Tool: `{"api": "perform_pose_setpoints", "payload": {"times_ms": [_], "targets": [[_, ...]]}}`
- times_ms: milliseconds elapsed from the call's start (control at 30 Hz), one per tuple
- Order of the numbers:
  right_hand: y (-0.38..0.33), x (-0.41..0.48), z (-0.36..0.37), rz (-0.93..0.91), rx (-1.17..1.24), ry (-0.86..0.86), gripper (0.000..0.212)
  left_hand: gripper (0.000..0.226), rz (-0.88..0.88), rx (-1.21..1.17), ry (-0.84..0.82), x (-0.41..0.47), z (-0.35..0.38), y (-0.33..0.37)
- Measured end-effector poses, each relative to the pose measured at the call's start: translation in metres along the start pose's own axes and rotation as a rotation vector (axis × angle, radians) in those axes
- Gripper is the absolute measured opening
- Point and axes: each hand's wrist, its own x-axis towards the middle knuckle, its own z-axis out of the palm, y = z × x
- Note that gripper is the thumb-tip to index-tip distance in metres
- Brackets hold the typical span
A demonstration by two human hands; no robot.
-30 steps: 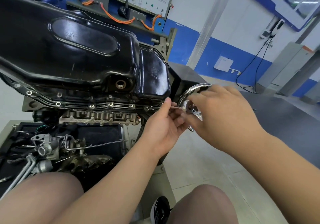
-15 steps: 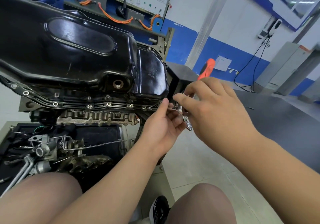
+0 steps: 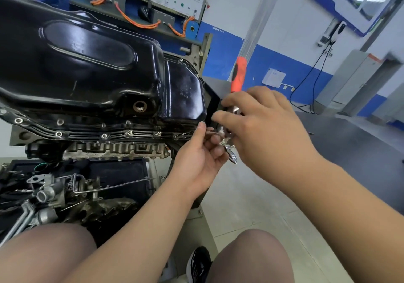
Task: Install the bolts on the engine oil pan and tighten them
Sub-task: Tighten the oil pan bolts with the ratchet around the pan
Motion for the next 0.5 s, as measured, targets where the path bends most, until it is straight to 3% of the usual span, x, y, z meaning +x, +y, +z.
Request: {"api": "perform_pose_setpoints", "payload": {"times_ms": [33,100,200,267,367,433,500], "targets": [[-0.001,0.000,0.002,-0.017,0.016,0.043,0.028,0.027,0.005,-0.006,-0.012,0.000,0.000,0.001],[-0.004,0.001,0.001,-0.005,0.014,-0.030,0.023,0.028,0.013,-0.010,-0.036,0.001,-0.001,0.003],[-0.012,0.003,-0.003,0.197,0.013,-0.201,0.061,0.037,0.002,0.027,-0.070,0.001,-0.001,0.003],[-0.018,0.002,-0.003,0.257,0.091,-0.176,0.065,0.041,-0.028,0.003,-0.051,-0.001,-0.001,0.003],[-0.013,0.000,-0.001,0.190,0.075,-0.155,0.050,0.042,-0.021,-0.012,-0.041,-0.001,-0.002,0.004],[-0.004,0.000,0.002,0.080,0.007,-0.036,0.016,0.030,0.008,0.003,-0.046,0.000,-0.002,0.002],[-0.002,-0.001,0.005,0.065,0.038,0.095,0.026,0.029,0.024,0.025,-0.034,0.001,-0.002,0.001]]}}
